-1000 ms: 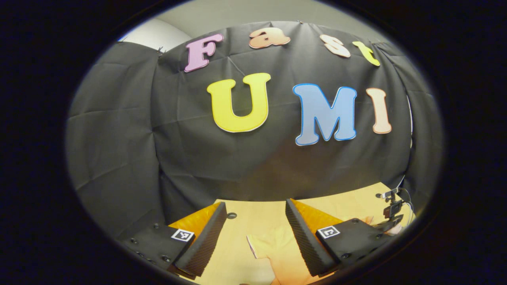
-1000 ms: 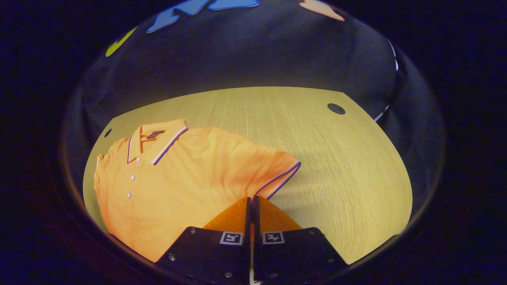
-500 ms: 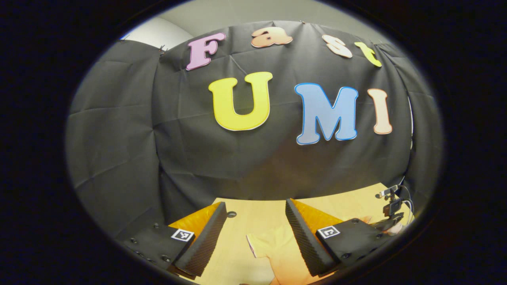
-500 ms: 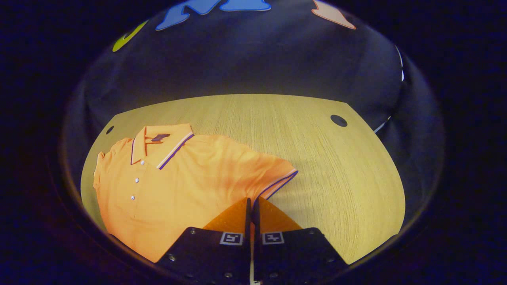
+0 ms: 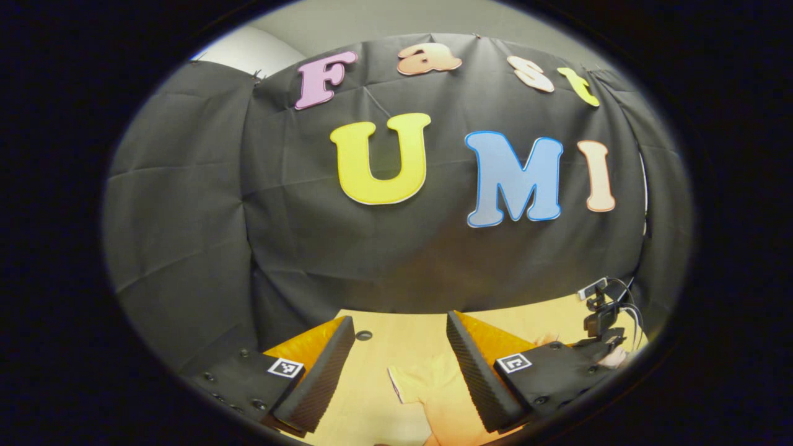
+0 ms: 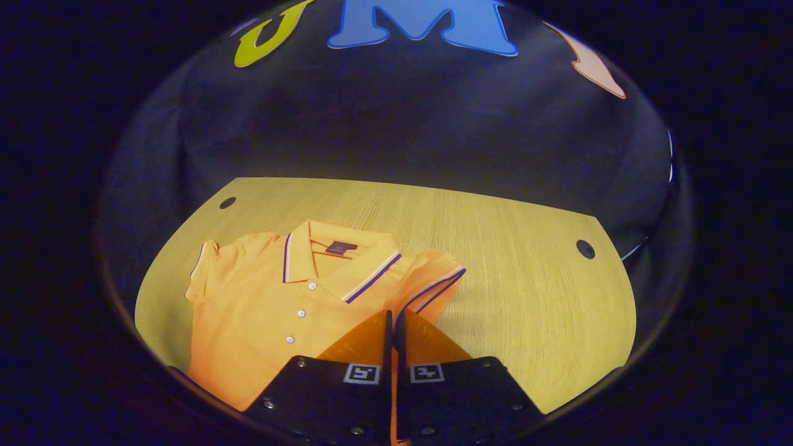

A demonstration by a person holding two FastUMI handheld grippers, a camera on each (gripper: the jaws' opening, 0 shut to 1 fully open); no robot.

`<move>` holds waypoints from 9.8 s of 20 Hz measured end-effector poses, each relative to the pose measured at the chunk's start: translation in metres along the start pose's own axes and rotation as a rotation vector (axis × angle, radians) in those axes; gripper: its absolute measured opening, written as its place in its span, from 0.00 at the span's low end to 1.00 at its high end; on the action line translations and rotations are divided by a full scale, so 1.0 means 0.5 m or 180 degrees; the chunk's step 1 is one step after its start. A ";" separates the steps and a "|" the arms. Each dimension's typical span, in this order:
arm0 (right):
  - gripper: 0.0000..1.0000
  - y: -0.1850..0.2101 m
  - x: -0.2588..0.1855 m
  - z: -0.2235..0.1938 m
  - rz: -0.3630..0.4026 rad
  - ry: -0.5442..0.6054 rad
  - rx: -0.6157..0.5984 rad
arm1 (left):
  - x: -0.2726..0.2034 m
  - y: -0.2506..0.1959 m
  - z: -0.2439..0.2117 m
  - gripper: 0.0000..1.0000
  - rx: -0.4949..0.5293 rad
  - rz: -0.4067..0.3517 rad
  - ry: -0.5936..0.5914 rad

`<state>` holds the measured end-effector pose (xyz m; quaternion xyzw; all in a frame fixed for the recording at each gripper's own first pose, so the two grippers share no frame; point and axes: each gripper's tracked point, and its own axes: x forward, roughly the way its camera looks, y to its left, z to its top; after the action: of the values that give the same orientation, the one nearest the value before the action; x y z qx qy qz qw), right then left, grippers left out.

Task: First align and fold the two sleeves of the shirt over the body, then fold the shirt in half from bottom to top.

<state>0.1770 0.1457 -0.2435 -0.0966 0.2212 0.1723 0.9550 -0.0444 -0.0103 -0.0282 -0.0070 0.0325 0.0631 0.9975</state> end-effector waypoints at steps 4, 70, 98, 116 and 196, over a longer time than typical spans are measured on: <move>0.04 0.070 0.014 -0.008 0.0176 0.0063 -0.0141 | -0.008 0.018 -0.007 1.00 -0.0017 0.0051 0.0013; 0.37 -0.019 -0.420 0.026 -0.0406 -0.0518 0.0428 | 0.341 -0.038 -0.765 1.00 -0.0153 -0.0288 0.1954; 0.37 -0.054 -0.416 -0.032 -0.0448 -0.0354 0.0496 | 0.358 -0.088 -0.757 0.15 0.0333 -0.0328 0.1986; 0.37 -0.092 -0.431 -0.082 -0.0545 -0.0290 0.0727 | 0.297 -0.424 -0.645 0.20 0.0801 -0.1326 0.1561; 0.00 0.042 -0.396 -0.571 -0.0088 0.2177 -0.0042 | -0.271 -0.140 -0.899 0.06 0.0732 -0.1178 0.3360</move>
<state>-0.1086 0.0340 -0.4077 -0.1580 0.5261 0.1184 0.8272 -0.1984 -0.1047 -0.4673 0.0655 0.5312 -0.1287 0.8348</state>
